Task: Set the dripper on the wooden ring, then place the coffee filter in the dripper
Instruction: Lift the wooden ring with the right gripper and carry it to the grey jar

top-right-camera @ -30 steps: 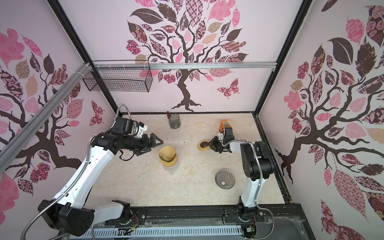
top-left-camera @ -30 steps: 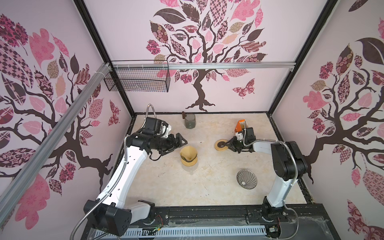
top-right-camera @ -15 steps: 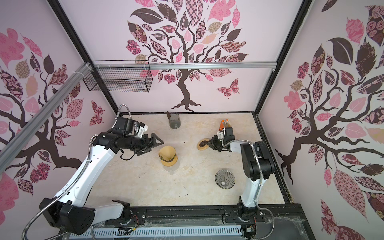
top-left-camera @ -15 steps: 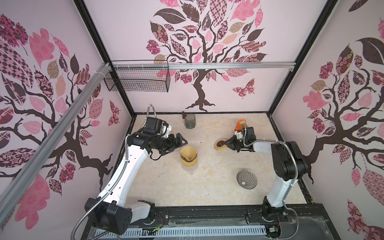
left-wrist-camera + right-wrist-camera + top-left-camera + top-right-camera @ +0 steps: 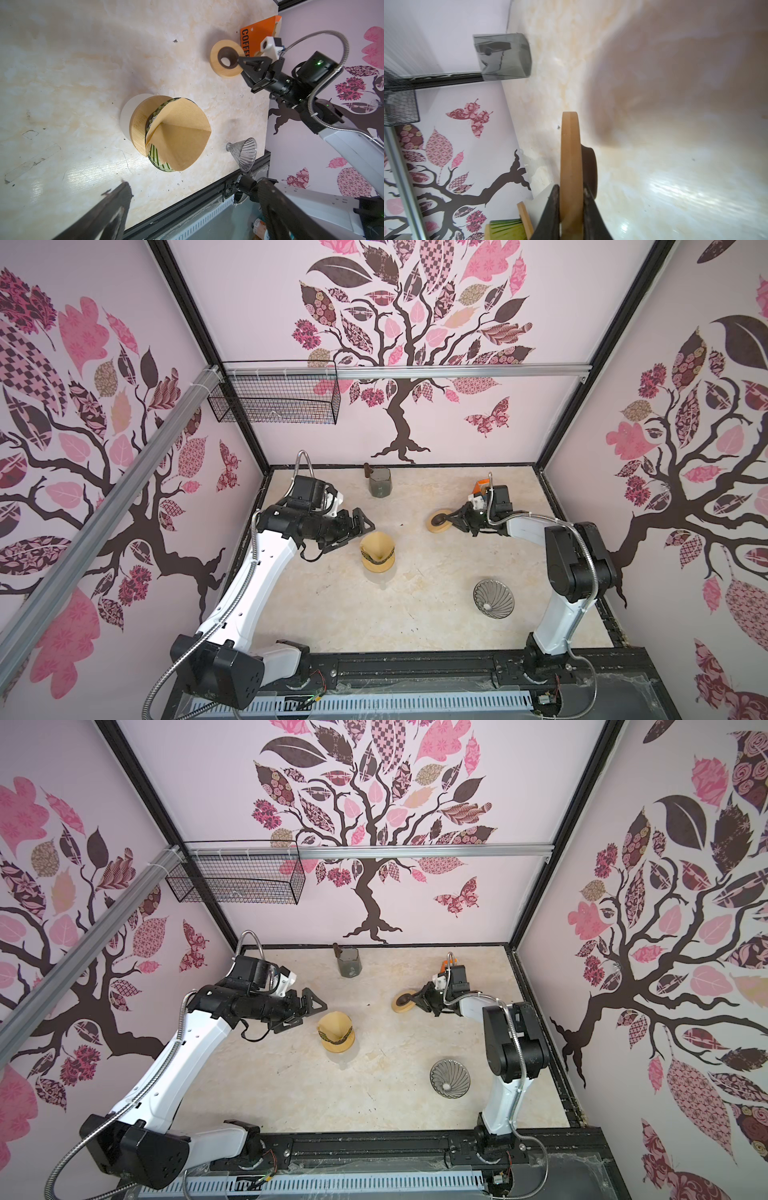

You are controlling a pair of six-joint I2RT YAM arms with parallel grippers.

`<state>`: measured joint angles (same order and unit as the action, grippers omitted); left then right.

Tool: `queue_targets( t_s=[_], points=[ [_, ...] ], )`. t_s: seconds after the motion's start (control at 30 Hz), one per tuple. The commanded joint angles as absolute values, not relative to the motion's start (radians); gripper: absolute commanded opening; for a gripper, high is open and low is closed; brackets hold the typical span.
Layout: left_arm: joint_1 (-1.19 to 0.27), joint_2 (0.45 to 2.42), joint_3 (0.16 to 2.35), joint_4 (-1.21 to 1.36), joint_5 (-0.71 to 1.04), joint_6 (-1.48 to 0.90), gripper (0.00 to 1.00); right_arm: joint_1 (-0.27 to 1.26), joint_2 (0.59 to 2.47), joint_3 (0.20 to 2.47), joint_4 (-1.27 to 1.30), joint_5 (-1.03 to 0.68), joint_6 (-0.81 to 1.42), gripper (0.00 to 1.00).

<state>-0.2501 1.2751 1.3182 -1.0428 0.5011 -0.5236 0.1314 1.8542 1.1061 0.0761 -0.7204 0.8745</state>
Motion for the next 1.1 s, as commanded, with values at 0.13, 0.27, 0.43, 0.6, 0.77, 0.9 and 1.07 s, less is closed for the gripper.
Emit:
queue_targets(
  t_s=[0.13, 0.27, 0.43, 0.6, 0.77, 0.9, 1.07],
  points=[
    [-0.244, 1.256, 1.304, -1.052, 0.451, -0.505, 0.98, 0.178, 1.899, 1.343, 0.196, -0.786, 0.987, 0.03],
    [-0.240, 1.277, 1.291, -1.059, 0.407, -0.466, 0.98, 0.214, 2.002, 1.478, 0.254, -0.783, 1.056, 0.02],
    [-0.235, 1.279, 1.288, -1.049, 0.409, -0.469, 0.98, 0.259, 2.151, 1.692, 0.284, -0.775, 1.134, 0.02],
    [-0.235, 1.283, 1.284, -1.050, 0.400, -0.476, 0.98, 0.296, 2.284, 1.893, 0.266, -0.760, 1.190, 0.02],
    [-0.234, 1.284, 1.278, -1.049, 0.394, -0.479, 0.98, 0.323, 2.390, 2.034, 0.265, -0.738, 1.241, 0.02],
    [-0.233, 1.287, 1.278, -1.052, 0.393, -0.479, 0.98, 0.338, 2.457, 2.115, 0.285, -0.726, 1.278, 0.02],
    [-0.233, 1.292, 1.285, -1.054, 0.390, -0.476, 0.98, 0.354, 2.557, 2.216, 0.300, -0.712, 1.298, 0.03]
  ],
)
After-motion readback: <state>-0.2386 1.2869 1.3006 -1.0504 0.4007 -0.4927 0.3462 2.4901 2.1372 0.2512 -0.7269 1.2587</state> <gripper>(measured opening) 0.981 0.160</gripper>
